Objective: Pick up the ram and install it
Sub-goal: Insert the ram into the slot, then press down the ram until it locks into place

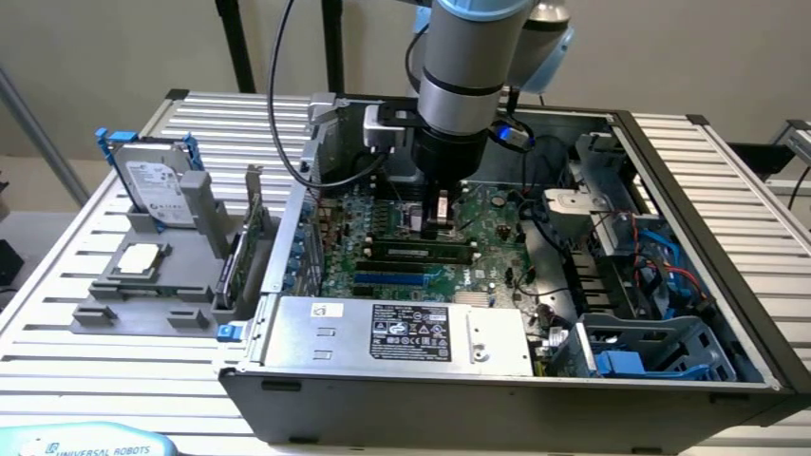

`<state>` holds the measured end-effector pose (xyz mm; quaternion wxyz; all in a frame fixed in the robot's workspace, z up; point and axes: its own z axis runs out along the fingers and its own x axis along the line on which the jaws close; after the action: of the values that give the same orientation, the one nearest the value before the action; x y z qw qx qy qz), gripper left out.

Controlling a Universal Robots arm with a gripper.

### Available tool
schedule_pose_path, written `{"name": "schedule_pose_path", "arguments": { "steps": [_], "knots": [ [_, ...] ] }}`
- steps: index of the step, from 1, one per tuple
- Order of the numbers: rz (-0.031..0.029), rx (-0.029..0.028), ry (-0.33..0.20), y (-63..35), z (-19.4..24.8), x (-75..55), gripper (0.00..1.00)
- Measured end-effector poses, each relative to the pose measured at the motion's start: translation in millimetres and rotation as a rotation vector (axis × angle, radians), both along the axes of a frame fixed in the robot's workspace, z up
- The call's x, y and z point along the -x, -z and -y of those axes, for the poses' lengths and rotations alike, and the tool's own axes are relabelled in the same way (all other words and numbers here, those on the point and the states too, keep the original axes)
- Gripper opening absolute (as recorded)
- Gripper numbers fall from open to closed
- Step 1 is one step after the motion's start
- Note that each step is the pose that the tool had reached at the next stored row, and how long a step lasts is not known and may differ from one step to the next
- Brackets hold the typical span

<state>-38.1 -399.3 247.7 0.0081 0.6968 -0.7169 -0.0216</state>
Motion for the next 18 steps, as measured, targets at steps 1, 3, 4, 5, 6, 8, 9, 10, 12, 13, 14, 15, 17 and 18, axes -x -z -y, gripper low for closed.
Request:
{"name": "schedule_pose_path", "arguments": {
  "steps": [1,3,4,5,6,8,9,10,12,13,14,15,17,18],
  "knots": [
    [0.0000,0.0000,0.000,0.0,0.0,0.0,0.11],
    [-0.0001,0.0002,0.000,-0.1,0.0,0.0,0.11],
    [-0.0001,0.0002,0.000,-0.1,0.0,0.0,0.11],
    [-0.0001,0.0002,0.000,-0.1,0.0,0.0,0.11],
    [-0.0001,0.0002,0.000,-0.1,0.0,0.0,0.11],
    [-0.0001,0.0002,0.000,-0.1,0.0,0.0,0.11],
    [-0.0001,0.0002,0.000,-0.1,0.0,0.0,0.11],
    [-0.0001,0.0002,0.000,-0.1,0.0,0.0,0.11],
    [-0.0001,0.0001,0.000,-0.1,0.0,0.0,0.11],
    [-0.0001,0.0002,0.000,-0.1,0.0,0.0,0.11],
    [-0.0001,0.0001,0.000,-0.1,0.0,0.0,0.11],
    [-0.0001,0.0002,0.000,-0.1,0.0,0.0,0.11],
    [-0.0001,0.0003,0.000,0.0,0.0,0.4,0.11],
    [0.0001,0.0003,0.000,0.3,0.1,1.6,0.11]
  ]
}}
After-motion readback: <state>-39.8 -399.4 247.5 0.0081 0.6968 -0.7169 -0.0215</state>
